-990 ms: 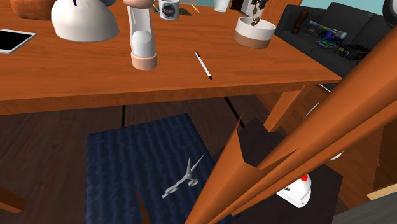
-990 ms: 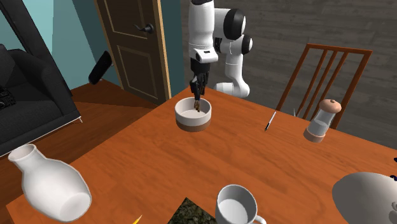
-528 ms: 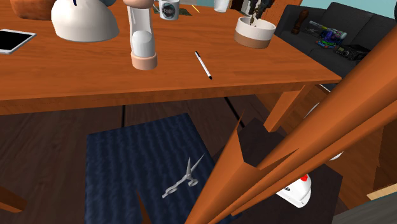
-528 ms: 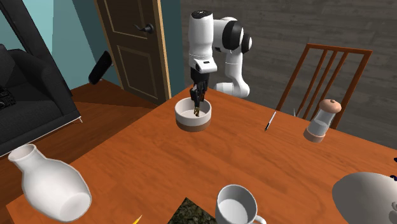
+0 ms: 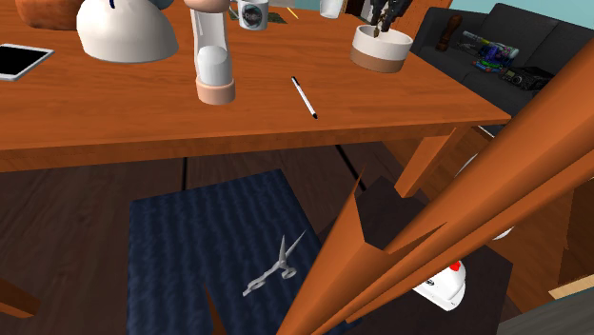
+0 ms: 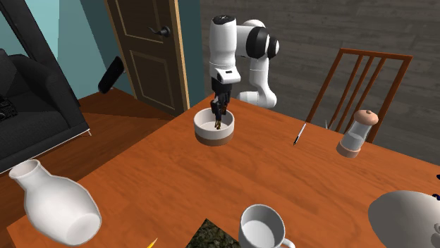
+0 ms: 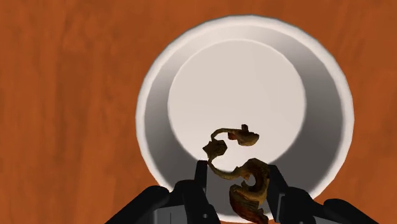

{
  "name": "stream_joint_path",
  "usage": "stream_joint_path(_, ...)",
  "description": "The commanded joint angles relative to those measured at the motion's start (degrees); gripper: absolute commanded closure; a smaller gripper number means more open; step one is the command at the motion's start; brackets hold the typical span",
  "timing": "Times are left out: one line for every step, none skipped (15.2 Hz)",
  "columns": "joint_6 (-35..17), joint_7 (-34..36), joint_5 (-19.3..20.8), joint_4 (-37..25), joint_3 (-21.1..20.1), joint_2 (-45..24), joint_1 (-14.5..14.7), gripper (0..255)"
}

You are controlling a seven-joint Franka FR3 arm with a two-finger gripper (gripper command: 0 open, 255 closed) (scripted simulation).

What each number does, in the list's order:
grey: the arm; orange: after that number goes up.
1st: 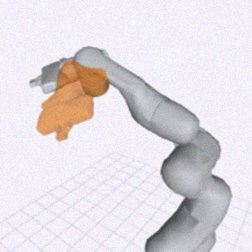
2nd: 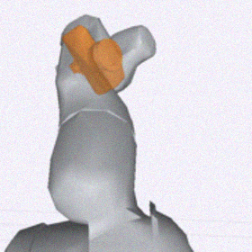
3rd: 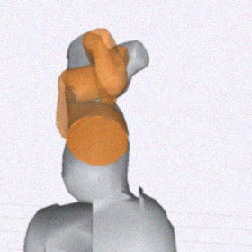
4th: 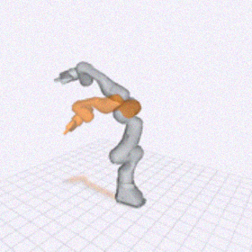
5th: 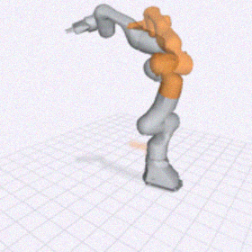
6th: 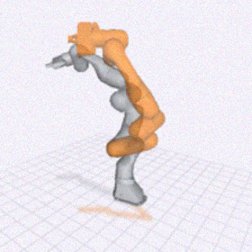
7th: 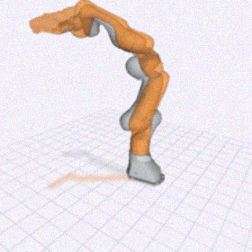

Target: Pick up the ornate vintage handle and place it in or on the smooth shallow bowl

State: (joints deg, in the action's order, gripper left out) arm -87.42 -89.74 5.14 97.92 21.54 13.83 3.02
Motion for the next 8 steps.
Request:
stream_joint_path(0.1, 0.0, 0.0, 0.4, 0.0, -0.2, 0.0, 255)
stream_joint_path(0.1, 0.1, 0.0, 0.5, 0.0, -0.2, 0.0, 0)
stream_joint_path(0.1, 0.0, 0.0, 0.3, 0.1, -0.3, 0.0, 0)
stream_joint_path(0.1, 0.0, 0.0, 0.4, 0.0, -0.2, 0.0, 0)
stream_joint_path(0.1, 0.0, 0.0, 0.5, 0.0, -0.2, 0.0, 0)
stream_joint_path(0.1, 0.0, 0.0, 0.5, 0.0, -0.1, 0.0, 0)
stream_joint_path(0.1, 0.0, 0.0, 0.4, 0.0, -0.2, 0.0, 0)
stream_joint_path(2.2, -0.2, -0.3, -2.3, 0.1, -0.9, 0.1, 0)
